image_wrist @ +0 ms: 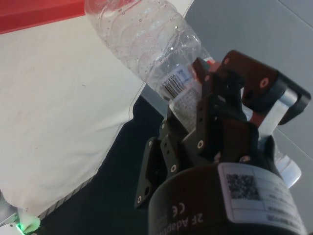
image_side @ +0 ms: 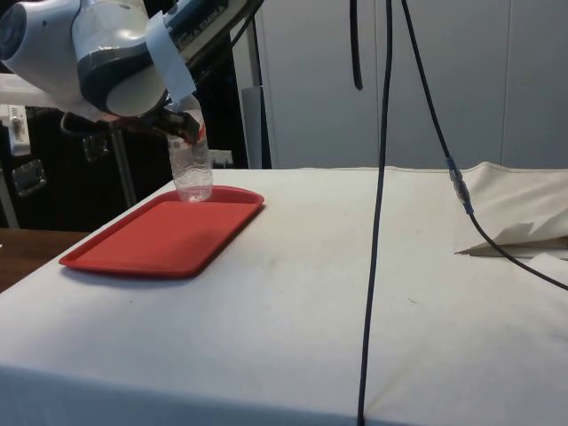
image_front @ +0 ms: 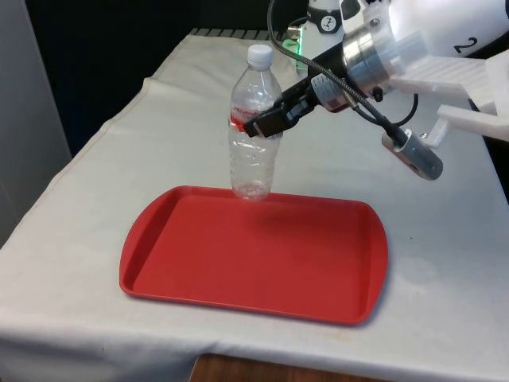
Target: Place the bottle upright on the tray.
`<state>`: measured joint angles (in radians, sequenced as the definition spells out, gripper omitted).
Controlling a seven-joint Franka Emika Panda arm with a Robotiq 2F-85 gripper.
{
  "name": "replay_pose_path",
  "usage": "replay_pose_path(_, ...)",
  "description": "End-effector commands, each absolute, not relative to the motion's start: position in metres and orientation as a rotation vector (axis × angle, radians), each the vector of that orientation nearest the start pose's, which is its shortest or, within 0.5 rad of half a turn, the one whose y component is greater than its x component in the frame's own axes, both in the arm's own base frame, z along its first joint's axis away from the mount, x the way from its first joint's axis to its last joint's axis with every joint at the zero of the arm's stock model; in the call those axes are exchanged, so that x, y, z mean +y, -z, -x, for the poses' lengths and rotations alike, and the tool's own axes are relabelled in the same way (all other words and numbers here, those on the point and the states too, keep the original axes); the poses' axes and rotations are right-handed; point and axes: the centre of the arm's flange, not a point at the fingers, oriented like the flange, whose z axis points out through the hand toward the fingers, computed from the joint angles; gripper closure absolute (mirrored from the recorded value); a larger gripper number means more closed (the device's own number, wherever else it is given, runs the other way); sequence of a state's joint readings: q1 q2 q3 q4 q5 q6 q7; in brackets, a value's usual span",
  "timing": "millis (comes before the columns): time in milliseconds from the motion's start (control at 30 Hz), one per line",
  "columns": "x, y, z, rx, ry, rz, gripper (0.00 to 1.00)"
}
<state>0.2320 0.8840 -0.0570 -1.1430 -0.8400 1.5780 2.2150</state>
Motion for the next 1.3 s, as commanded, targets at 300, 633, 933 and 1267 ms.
replay_pose_path(300, 0.061, -0.270, -0.729, -1.835, -0.812, -1.425, 0.66)
replay_pose_path(633, 0.062, -0.257, -0.727, -1.847, -0.793, -1.426, 0.66)
replay_pose_path(933, 0.062, -0.246, -0.728, -1.898, -0.764, -1.454, 0.66)
replay_pose_path(1267, 0.061, -0.242, -0.727, -1.902, -0.755, -1.454, 0.66)
